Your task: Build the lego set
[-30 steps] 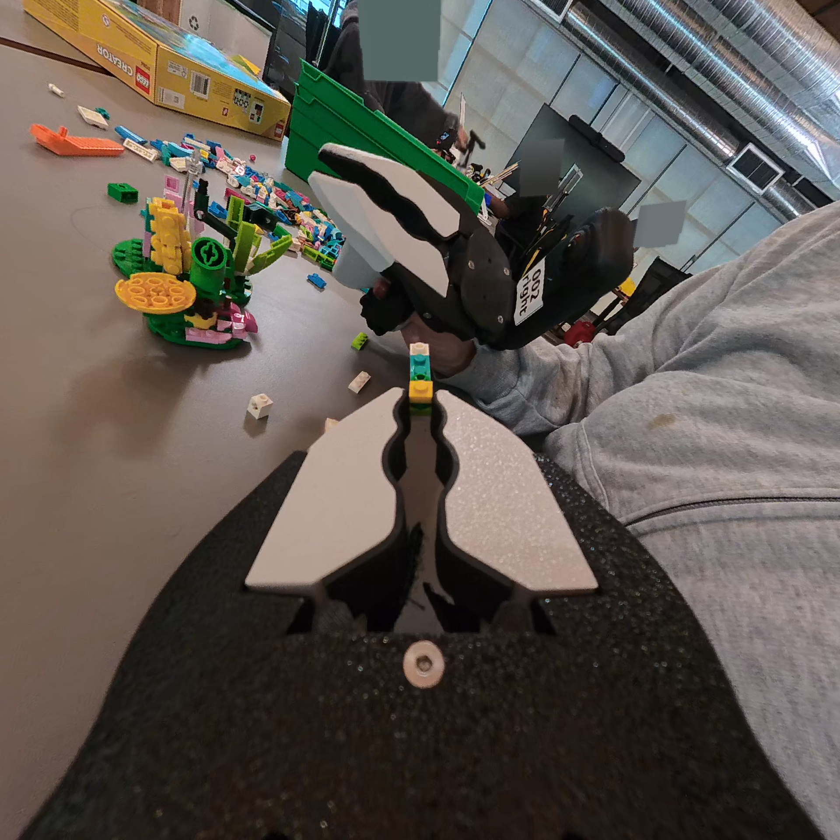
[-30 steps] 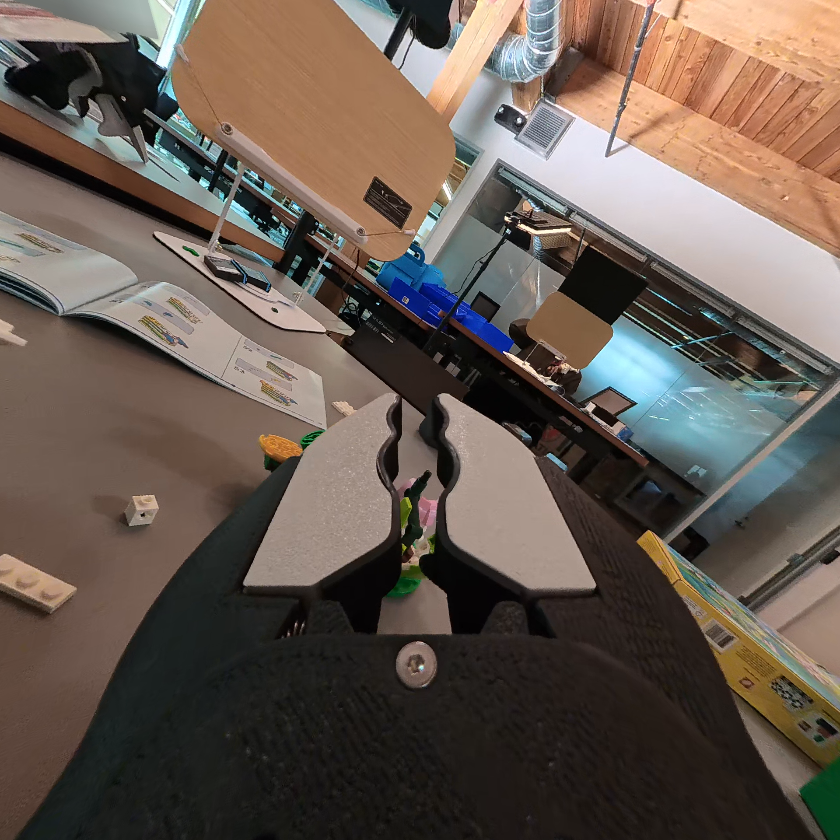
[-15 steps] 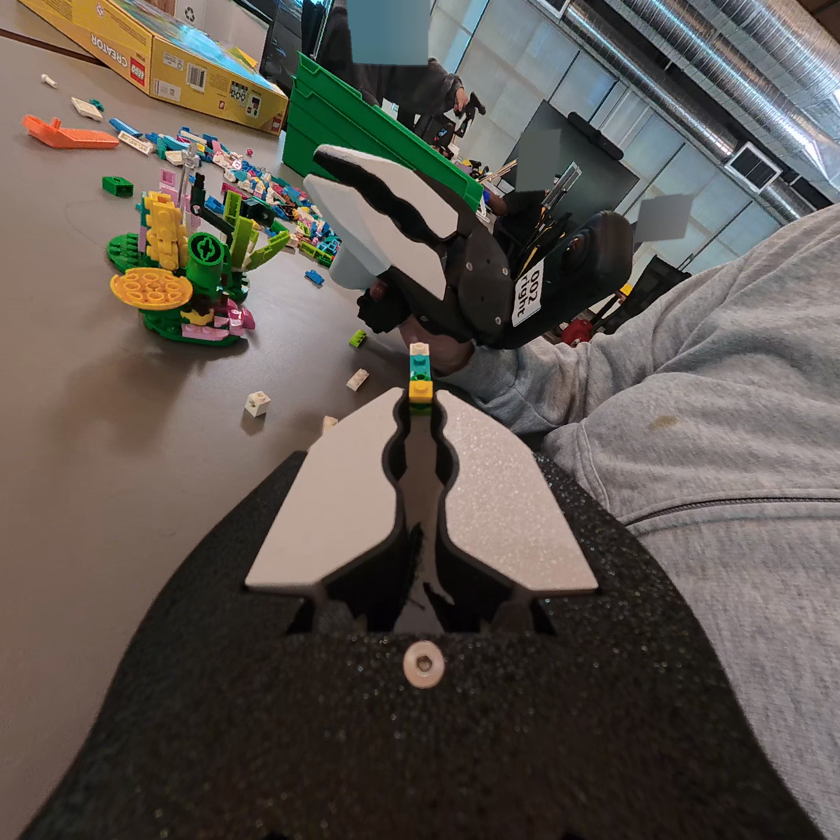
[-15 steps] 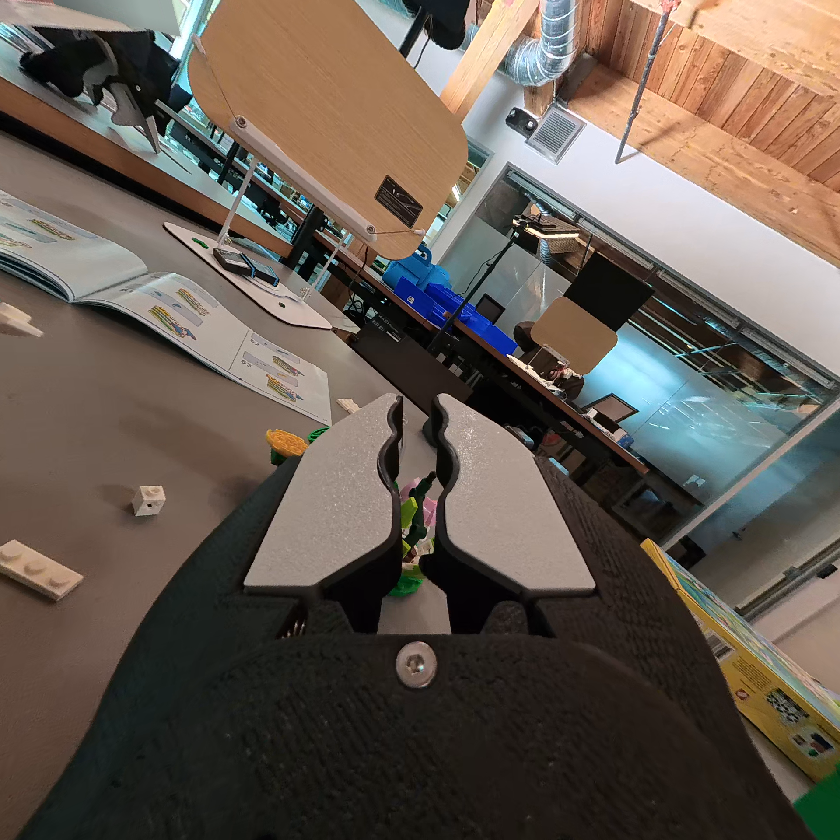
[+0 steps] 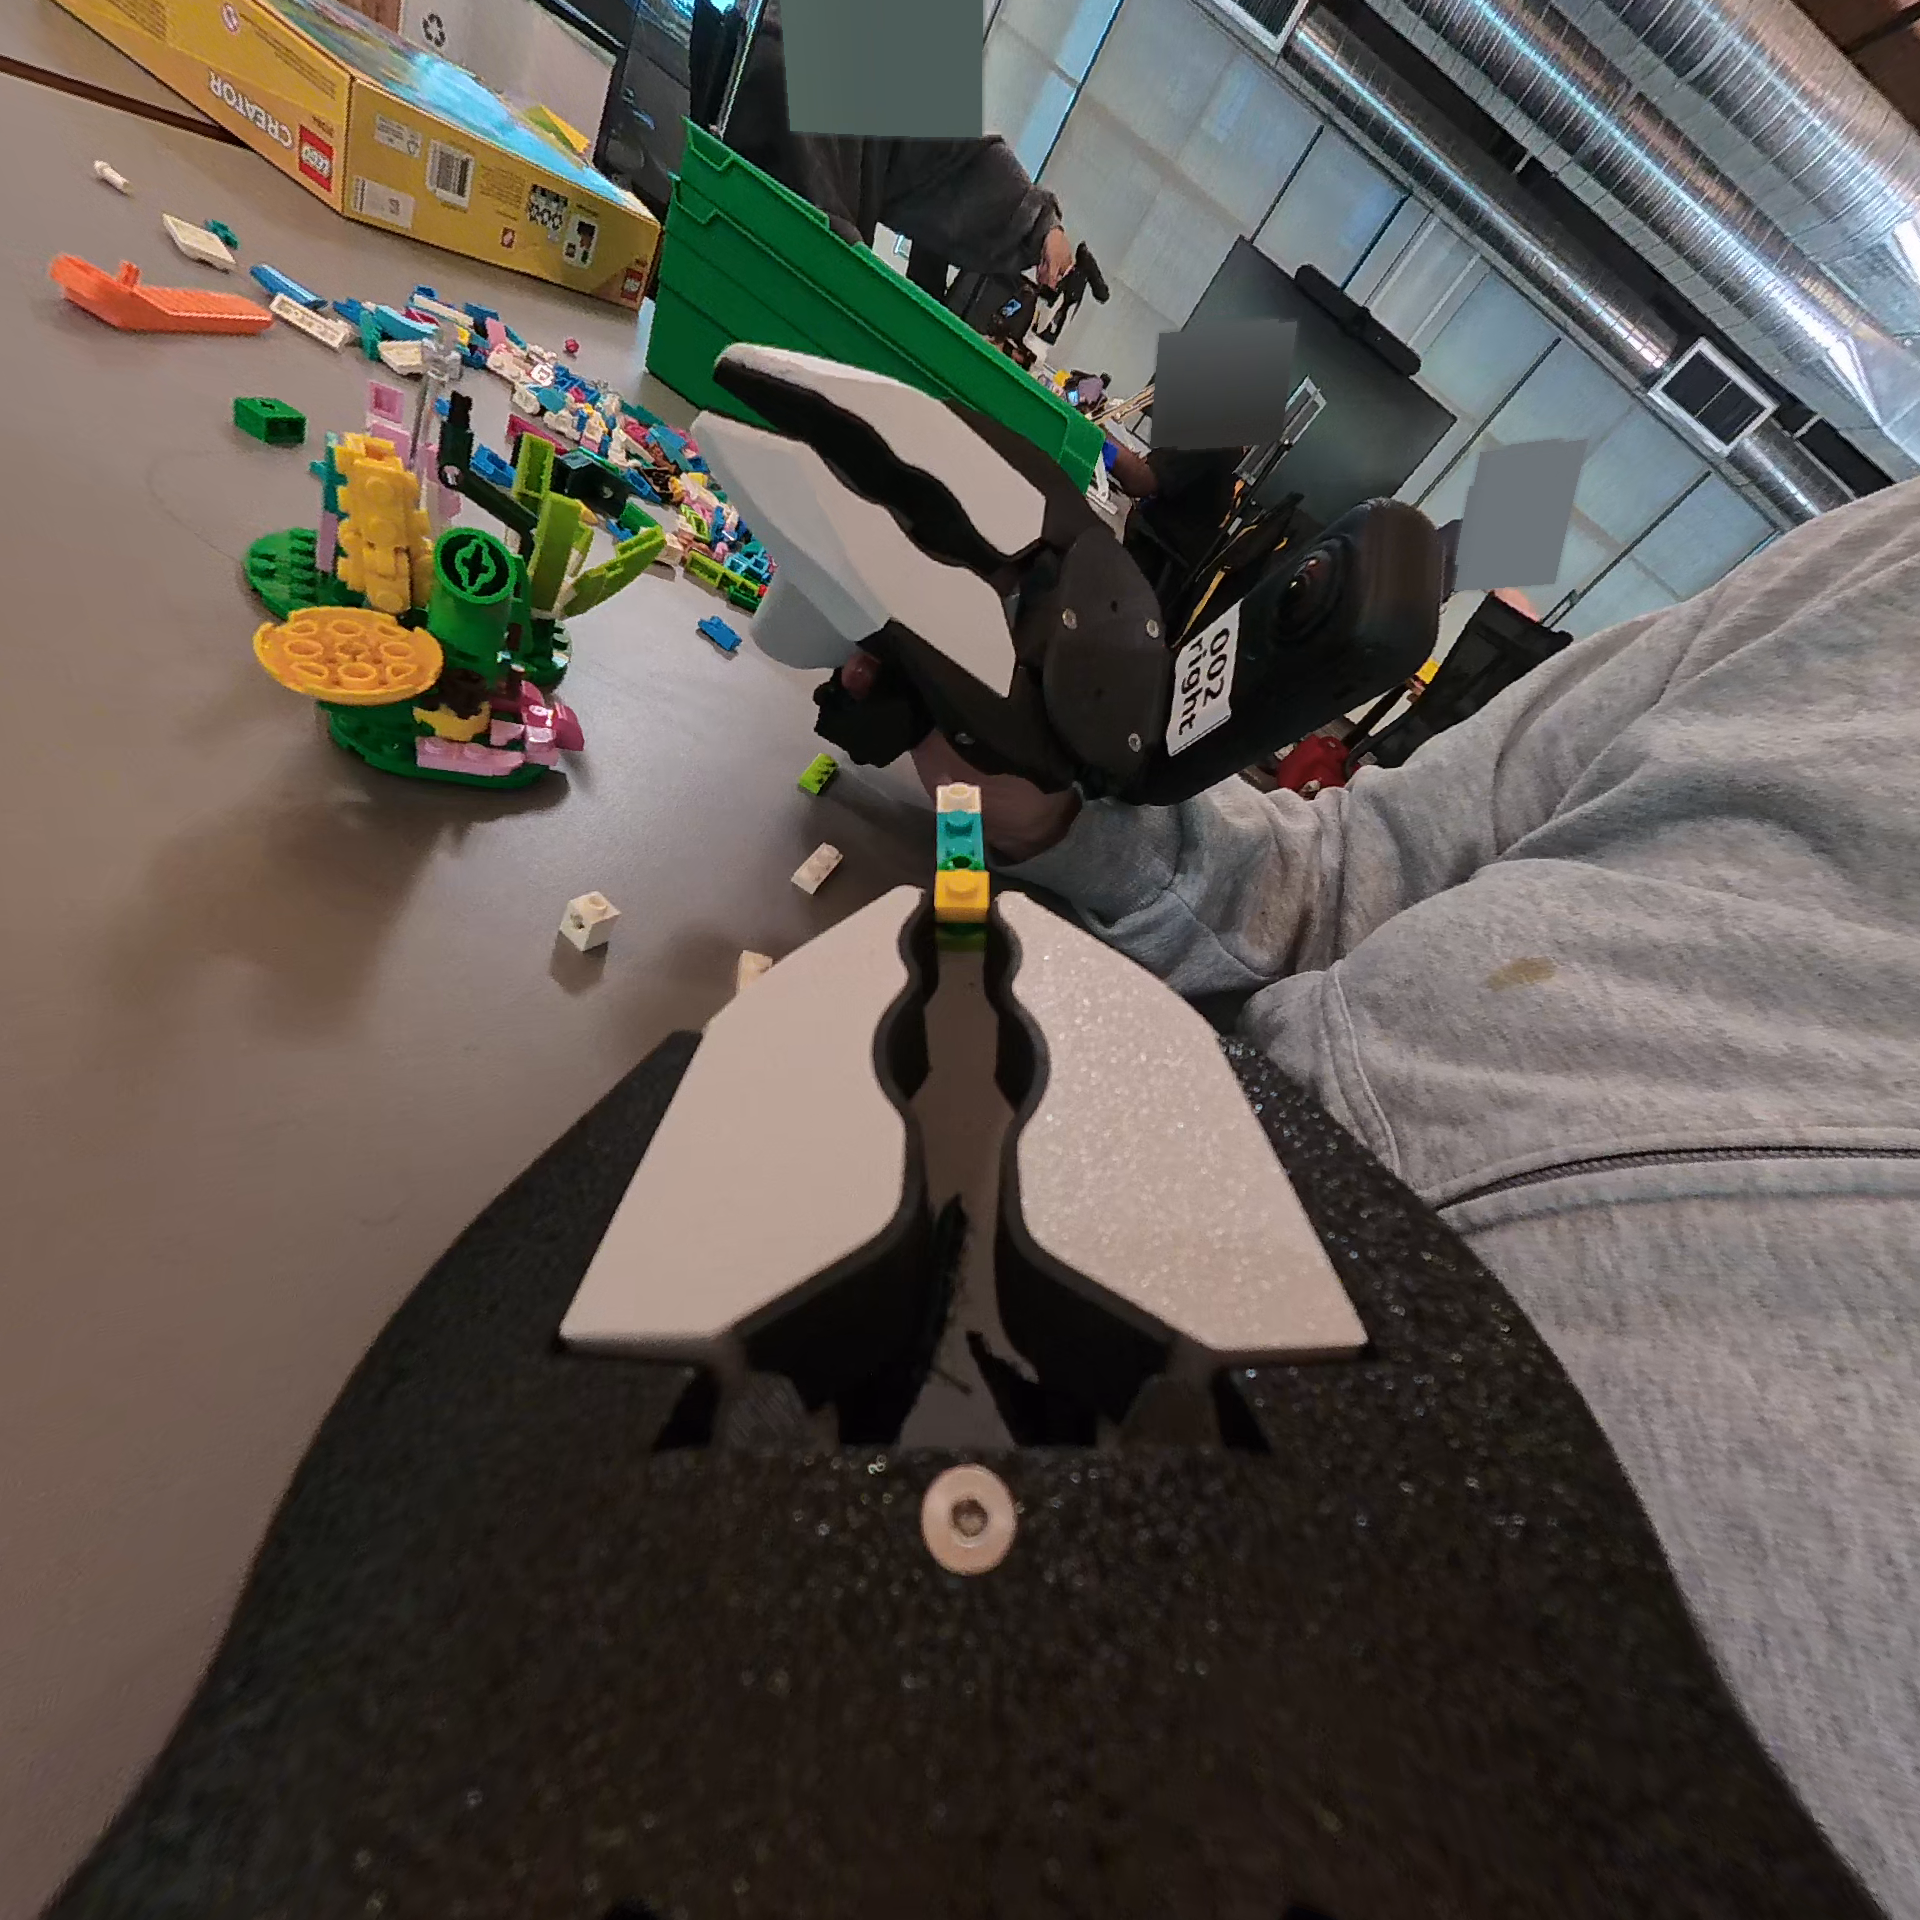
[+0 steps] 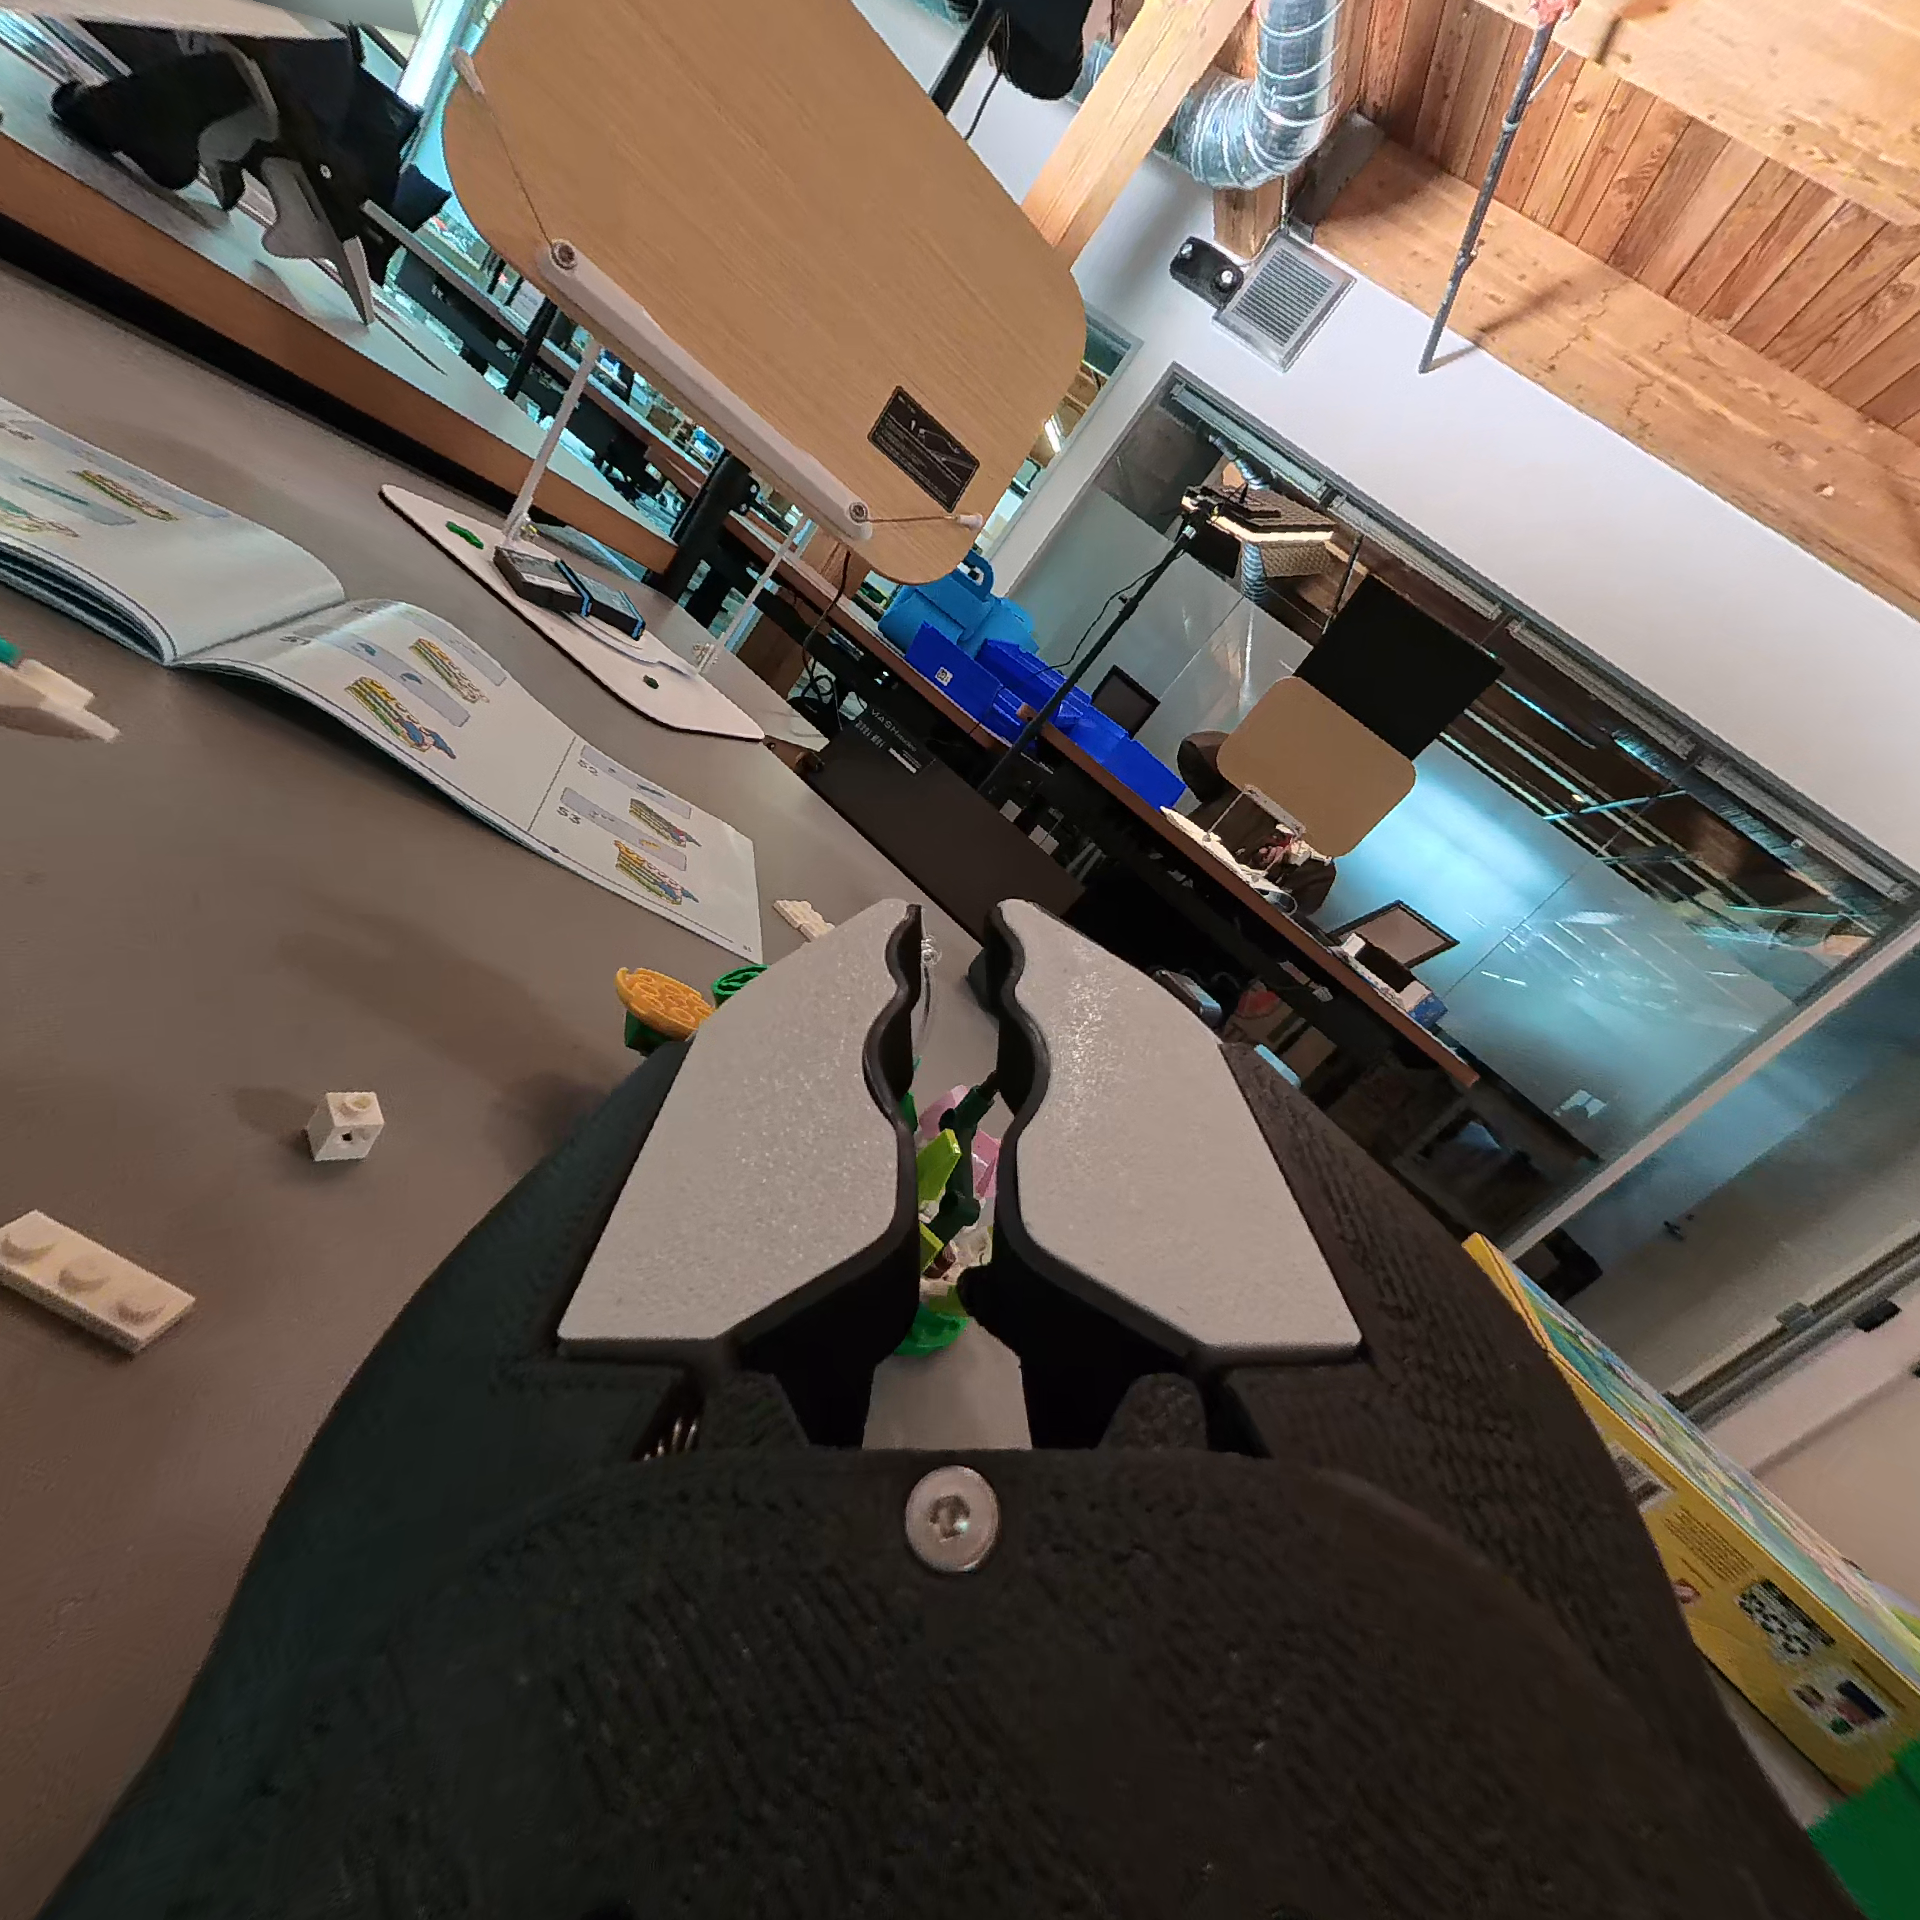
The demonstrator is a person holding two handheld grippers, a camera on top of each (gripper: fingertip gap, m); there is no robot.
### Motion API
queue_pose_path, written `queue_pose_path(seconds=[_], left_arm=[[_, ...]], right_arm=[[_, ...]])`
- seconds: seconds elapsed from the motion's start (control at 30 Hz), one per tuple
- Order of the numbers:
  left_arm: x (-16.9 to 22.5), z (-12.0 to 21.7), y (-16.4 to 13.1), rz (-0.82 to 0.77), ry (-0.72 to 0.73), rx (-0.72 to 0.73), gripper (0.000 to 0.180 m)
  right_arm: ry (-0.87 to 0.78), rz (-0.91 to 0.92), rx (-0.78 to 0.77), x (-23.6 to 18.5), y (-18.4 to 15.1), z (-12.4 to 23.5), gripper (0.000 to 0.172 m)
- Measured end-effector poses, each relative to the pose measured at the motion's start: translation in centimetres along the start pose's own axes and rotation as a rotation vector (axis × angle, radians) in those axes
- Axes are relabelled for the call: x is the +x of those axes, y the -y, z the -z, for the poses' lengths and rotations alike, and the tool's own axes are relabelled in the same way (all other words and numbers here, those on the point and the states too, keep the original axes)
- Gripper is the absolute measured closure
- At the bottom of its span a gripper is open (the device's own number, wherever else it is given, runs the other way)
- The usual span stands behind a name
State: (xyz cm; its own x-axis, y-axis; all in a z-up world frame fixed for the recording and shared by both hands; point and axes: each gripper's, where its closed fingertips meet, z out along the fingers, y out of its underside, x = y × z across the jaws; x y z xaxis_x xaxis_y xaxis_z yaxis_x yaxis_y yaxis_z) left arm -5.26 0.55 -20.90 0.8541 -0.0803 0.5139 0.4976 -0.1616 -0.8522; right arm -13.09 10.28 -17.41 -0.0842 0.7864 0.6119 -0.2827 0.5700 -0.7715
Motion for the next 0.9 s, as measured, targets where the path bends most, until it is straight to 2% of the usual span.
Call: queue_pose_path(seconds=[0.7,0.9], left_arm=[[0.1,0.1,0.1,0.003,-0.008,0.009,0.173],[-0.1,0.9,1.2,-0.006,0.008,0.098,0.173]], right_arm=[[0.02,0.025,0.006,-0.5,0.2,-0.2,0.162],[0.011,0.01,0.021,-0.3,0.5,0.0,0.162]])
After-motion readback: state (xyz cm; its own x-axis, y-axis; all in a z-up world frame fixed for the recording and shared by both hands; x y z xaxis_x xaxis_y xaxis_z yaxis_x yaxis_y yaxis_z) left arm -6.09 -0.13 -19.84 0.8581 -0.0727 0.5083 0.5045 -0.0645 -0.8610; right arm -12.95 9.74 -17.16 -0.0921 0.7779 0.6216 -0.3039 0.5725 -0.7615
